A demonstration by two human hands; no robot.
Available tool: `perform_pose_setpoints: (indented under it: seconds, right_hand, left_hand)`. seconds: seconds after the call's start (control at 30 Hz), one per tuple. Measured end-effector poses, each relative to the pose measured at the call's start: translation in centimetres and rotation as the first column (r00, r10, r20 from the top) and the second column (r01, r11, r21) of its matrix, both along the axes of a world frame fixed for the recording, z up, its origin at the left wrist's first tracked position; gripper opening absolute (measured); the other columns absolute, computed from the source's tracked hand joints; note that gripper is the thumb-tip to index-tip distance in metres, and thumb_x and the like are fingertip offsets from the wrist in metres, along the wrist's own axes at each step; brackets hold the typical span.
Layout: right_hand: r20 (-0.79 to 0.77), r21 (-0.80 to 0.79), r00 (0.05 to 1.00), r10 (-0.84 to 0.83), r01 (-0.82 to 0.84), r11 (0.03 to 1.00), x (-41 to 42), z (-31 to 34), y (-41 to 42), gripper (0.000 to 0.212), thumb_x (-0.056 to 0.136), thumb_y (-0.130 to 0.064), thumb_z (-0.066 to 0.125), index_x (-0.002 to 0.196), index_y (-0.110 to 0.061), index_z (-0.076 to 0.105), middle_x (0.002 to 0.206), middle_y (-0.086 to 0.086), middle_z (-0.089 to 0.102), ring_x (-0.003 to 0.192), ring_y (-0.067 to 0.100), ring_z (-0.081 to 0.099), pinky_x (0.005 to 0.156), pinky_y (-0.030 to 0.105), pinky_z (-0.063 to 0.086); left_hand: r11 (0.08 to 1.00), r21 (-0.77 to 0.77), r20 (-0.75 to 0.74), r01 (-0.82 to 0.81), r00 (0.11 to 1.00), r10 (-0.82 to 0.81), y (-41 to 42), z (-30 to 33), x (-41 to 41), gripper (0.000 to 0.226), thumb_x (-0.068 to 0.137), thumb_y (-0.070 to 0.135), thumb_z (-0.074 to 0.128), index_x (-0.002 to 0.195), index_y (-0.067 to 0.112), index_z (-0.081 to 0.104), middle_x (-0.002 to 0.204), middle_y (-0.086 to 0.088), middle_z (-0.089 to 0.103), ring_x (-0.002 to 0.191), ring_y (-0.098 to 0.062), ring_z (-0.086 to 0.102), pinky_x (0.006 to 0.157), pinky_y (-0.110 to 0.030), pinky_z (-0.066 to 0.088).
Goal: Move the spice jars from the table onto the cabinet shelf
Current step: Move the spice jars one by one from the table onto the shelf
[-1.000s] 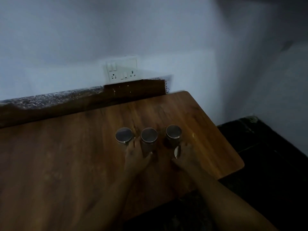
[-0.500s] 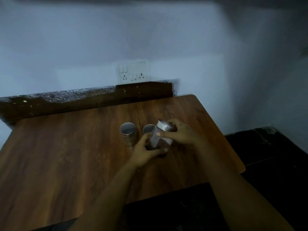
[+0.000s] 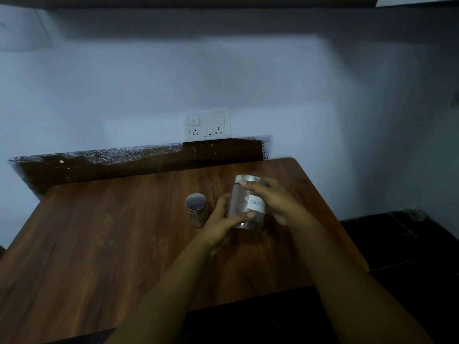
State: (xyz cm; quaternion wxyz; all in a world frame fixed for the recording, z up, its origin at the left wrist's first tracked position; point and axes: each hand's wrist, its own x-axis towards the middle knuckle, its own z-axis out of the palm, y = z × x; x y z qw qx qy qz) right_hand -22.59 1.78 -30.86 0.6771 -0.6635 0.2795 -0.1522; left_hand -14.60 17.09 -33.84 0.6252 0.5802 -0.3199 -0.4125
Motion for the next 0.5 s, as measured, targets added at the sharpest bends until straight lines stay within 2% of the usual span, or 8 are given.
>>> perform_pose_setpoints:
  seconds: [0.07, 0.13, 0.17, 0.23, 0.27, 0.3, 0.43, 0.5]
  right_hand:
    - [0.007, -0.031, 0.995, -0.097, 0.097, 0.995, 0.0, 0.1, 0.2, 0.062, 0.057, -0.056, 0.084, 0.107, -0.031, 0.059, 0.103, -0.001, 0.070, 0.086, 0.019, 0.072, 0.060, 0.034, 0.061]
    - [-0.006, -0.049, 0.994, -0.114, 0.113, 0.992, 0.1, 0.1, 0.3, 0.054, 0.060, -0.058, 0.082, 0.102, -0.035, 0.058, 0.101, -0.003, 0.069, 0.085, 0.017, 0.071, 0.057, 0.030, 0.059]
    - [-0.015, -0.063, 0.997, -0.081, 0.080, 0.995, 0.1, 0.1, 0.2, 0.053, 0.061, -0.060, 0.081, 0.103, -0.036, 0.058, 0.102, -0.004, 0.069, 0.088, 0.017, 0.070, 0.060, 0.031, 0.059]
    - [0.005, -0.071, 1.000, 0.031, -0.031, 0.997, -0.3, 0.5, -0.1, 0.053, 0.063, -0.063, 0.077, 0.107, -0.038, 0.062, 0.104, -0.004, 0.071, 0.095, 0.020, 0.069, 0.070, 0.036, 0.061]
    - [0.032, -0.057, 0.996, 0.085, -0.083, 0.995, -0.5, 0.8, -0.3, 0.053, 0.064, -0.063, 0.077, 0.109, -0.038, 0.064, 0.105, -0.003, 0.072, 0.098, 0.021, 0.069, 0.075, 0.037, 0.060]
    - [0.060, -0.039, 0.991, 0.118, -0.116, 0.992, -0.6, 1.0, -0.4, 0.052, 0.066, -0.062, 0.076, 0.110, -0.036, 0.065, 0.104, -0.003, 0.072, 0.100, 0.020, 0.068, 0.077, 0.036, 0.060]
    - [0.077, -0.040, 0.996, 0.050, -0.047, 0.998, -0.5, 1.2, 0.1, 0.043, 0.079, -0.049, 0.071, 0.117, -0.031, 0.060, 0.110, 0.003, 0.067, 0.102, 0.023, 0.064, 0.084, 0.043, 0.058]
    - [0.139, 0.025, 0.990, 0.040, -0.044, 0.999, -0.4, 1.2, 0.4, 0.046, 0.082, -0.043, 0.070, 0.123, -0.027, 0.057, 0.116, 0.007, 0.065, 0.106, 0.026, 0.064, 0.086, 0.043, 0.057]
  left_hand:
    - [0.995, 0.009, 0.301, -0.100, 0.949, 0.093, -0.5, 0.5, -0.6, 0.095, 0.064, 0.029, 0.089, 0.138, 0.025, 0.030, 0.136, -0.002, 0.049, 0.120, -0.021, 0.056, 0.096, -0.040, 0.054]
    - [0.997, 0.025, 0.382, -0.070, 0.922, 0.055, -0.6, 0.6, -0.8, 0.099, 0.064, 0.021, 0.089, 0.139, 0.024, 0.025, 0.137, -0.002, 0.047, 0.122, -0.020, 0.054, 0.096, -0.035, 0.054]
    - [0.999, 0.036, 0.315, -0.021, 0.949, 0.009, -0.4, 0.8, -0.5, 0.100, 0.063, 0.019, 0.088, 0.140, 0.023, 0.025, 0.138, -0.004, 0.046, 0.123, -0.022, 0.053, 0.094, -0.035, 0.055]
    - [0.998, -0.001, 0.023, 0.068, 0.997, -0.068, 0.5, 1.4, 0.2, 0.097, 0.060, 0.018, 0.084, 0.141, 0.023, 0.030, 0.139, -0.010, 0.046, 0.123, -0.030, 0.053, 0.091, -0.036, 0.055]
    - [0.994, -0.037, -0.115, 0.104, 0.988, -0.108, 0.8, 1.5, 0.4, 0.093, 0.062, 0.016, 0.081, 0.141, 0.023, 0.033, 0.139, -0.013, 0.046, 0.123, -0.033, 0.053, 0.091, -0.038, 0.054]
    - [0.990, -0.061, -0.177, 0.126, 0.975, -0.135, 1.0, 1.5, 0.6, 0.089, 0.066, 0.013, 0.078, 0.142, 0.022, 0.034, 0.140, -0.014, 0.046, 0.124, -0.034, 0.053, 0.092, -0.040, 0.053]
    - [0.992, -0.008, -0.007, 0.126, 0.992, -0.126, 0.7, 1.6, -0.2, 0.084, 0.076, 0.003, 0.076, 0.141, 0.026, 0.028, 0.138, -0.009, 0.046, 0.120, -0.023, 0.056, 0.085, -0.028, 0.055]
    - [0.995, -0.030, 0.005, 0.098, 0.995, -0.097, 0.5, 1.5, -0.5, 0.086, 0.074, 0.000, 0.077, 0.140, 0.027, 0.028, 0.135, -0.008, 0.048, 0.116, -0.020, 0.058, 0.081, -0.025, 0.056]
